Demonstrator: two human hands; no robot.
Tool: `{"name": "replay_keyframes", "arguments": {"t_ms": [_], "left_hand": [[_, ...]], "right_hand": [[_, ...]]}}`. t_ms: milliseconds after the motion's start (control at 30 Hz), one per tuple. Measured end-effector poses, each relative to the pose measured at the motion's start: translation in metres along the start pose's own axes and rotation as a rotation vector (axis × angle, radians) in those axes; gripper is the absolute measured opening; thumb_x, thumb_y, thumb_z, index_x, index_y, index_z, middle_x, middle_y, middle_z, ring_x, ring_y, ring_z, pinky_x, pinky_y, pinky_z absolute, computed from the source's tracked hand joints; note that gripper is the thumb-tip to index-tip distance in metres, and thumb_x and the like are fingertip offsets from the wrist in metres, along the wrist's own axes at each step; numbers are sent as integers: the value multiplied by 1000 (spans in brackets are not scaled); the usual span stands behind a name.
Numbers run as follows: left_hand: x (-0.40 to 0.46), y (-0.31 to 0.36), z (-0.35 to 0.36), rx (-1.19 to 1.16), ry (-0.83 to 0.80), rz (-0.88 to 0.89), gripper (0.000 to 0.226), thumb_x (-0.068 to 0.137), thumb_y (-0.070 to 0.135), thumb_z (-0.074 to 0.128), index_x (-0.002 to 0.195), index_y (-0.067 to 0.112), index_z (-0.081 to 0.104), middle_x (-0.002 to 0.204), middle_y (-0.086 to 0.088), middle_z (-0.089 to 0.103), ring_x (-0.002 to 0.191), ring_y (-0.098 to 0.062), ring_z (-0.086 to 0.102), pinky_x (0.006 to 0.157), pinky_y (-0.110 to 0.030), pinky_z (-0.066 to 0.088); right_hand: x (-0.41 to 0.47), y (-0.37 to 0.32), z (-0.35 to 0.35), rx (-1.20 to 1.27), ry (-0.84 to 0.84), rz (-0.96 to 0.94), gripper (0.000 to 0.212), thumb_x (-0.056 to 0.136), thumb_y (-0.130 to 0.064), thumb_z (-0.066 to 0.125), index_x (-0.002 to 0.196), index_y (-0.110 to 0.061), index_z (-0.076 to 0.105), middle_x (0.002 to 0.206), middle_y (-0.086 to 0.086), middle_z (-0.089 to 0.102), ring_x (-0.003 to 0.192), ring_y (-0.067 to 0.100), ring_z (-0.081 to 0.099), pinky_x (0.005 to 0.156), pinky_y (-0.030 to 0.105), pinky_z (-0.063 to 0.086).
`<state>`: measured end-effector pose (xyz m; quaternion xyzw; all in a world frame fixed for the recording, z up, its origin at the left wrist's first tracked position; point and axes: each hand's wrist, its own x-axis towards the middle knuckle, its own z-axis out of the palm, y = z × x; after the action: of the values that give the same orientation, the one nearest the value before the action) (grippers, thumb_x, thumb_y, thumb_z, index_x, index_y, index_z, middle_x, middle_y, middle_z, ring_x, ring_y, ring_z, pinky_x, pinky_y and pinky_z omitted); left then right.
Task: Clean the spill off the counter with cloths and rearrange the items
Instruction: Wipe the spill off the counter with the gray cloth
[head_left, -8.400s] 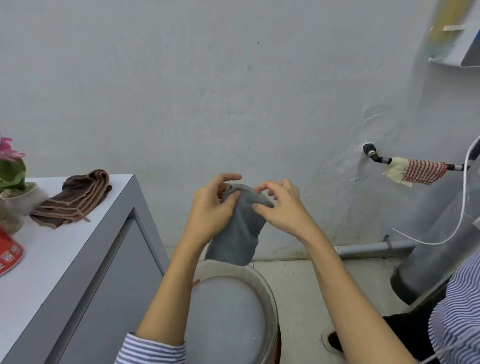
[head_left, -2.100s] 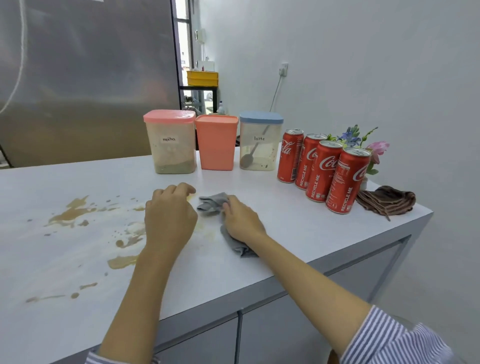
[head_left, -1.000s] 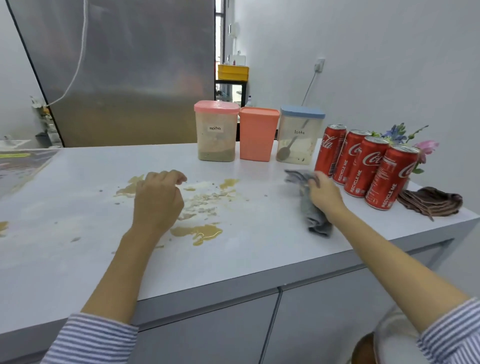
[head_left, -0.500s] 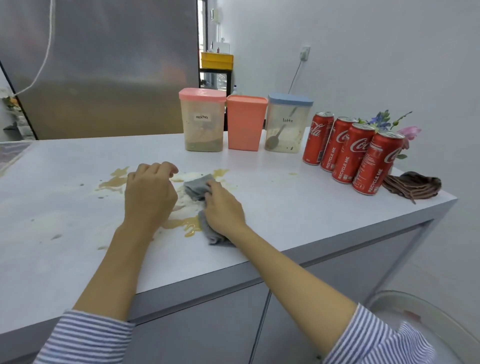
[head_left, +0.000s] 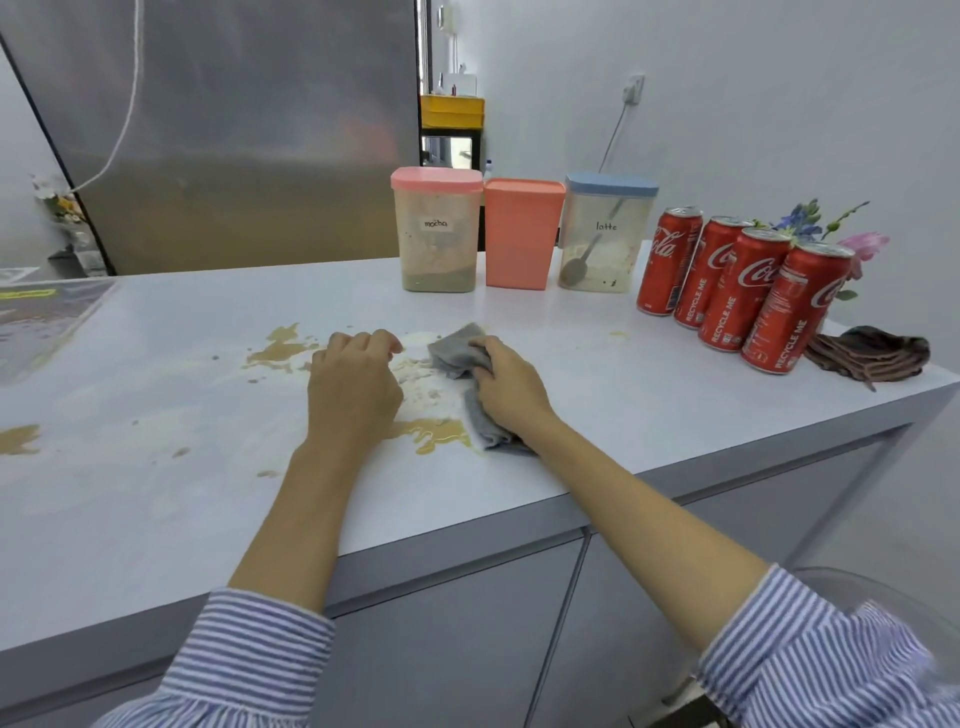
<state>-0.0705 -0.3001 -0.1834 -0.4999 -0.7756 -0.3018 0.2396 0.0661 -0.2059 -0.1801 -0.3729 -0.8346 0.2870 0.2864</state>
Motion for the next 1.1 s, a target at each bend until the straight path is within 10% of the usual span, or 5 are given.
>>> {"name": "replay_keyframes", "arguments": {"t_ms": [400,567,767,1100], "left_hand": [[-4,3,-3,-30,-24,-7,52,66,4,25,100,5,65,93,-10,68,98,-35,53,80,-41,37],[-3,6,-3,-44,-37,8,52,66,3,26,99,4,65,92,-11,69,95,-35,54,77,-41,38],[-3,7,-3,-59,-52,31,53,65,2,25,100,4,65,91,-12,69,96,-36,54,78,-41,38],[-1,5,-4,-30,-20,51,42,69,-2,33,96,4,65,88,-12,68,90,-37,56,73,-42,40]], "right_hand": [[-17,22,-35,-113,186,183,52,80,7,43,129,-11,48,126,14,56,115,32,51,87,32,41],[-19,-10,-10,191,28,57,43,88,7,40,124,-11,55,126,8,58,116,24,52,78,14,35],[-37,38,-83,74,336,227,34,94,-1,40,125,-11,51,126,7,57,109,20,51,79,20,34],[-15,-25,14,-10,28,124,43,92,-4,39,134,-14,41,134,8,50,120,28,48,86,27,36]]}}
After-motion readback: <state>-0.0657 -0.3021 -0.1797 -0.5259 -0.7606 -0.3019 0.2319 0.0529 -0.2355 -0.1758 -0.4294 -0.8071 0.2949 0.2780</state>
